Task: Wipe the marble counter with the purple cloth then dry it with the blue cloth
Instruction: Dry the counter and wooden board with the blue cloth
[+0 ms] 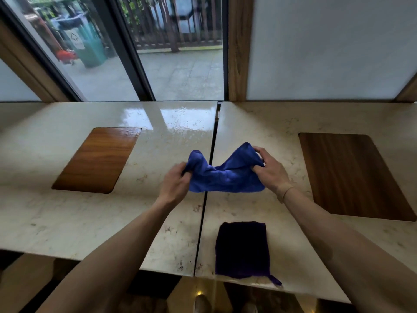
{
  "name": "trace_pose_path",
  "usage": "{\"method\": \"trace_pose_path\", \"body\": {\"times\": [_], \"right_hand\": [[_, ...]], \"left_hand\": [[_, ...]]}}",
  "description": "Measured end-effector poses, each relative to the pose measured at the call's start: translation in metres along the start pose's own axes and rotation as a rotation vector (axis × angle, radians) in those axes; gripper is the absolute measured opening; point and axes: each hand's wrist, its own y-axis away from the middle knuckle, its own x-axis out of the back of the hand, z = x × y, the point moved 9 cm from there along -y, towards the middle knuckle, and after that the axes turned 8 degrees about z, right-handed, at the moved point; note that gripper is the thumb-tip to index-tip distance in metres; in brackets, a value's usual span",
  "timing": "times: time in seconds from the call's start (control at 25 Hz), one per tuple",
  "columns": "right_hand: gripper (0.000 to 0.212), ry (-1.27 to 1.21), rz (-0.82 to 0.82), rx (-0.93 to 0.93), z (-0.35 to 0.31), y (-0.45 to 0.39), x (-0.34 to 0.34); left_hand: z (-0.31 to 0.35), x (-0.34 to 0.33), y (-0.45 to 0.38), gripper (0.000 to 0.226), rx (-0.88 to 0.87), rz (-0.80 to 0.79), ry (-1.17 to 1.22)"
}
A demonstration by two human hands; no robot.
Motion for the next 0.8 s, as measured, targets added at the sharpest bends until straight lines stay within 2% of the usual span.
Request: {"method": "trace_pose_path", "body": {"times": [0.12, 0.24, 0.56, 0.8], "right_hand": [[0.032, -0.042, 0.075, 0.035, -0.022, 0.003, -0.004], [0.021, -0.077, 0.074, 0.040, -0.047, 0.012, -0.020], [0.017, -0.174, 0.096, -0.012, -0.106, 0.035, -0.099], [0.022, -0.174, 0.201, -0.052, -0.144, 0.046, -0.141]], "left_hand": [[-0.005, 0.041, 0.006, 0.026, 0.068, 0.061, 0.059], [-0.015, 0.076, 0.009, 0.037, 0.083, 0.081, 0.120], [-0.080, 0.161, -0.008, 0.043, 0.063, 0.044, 0.205], [-0.133, 0.199, -0.058, 0.031, 0.049, 0.010, 0.223]]}}
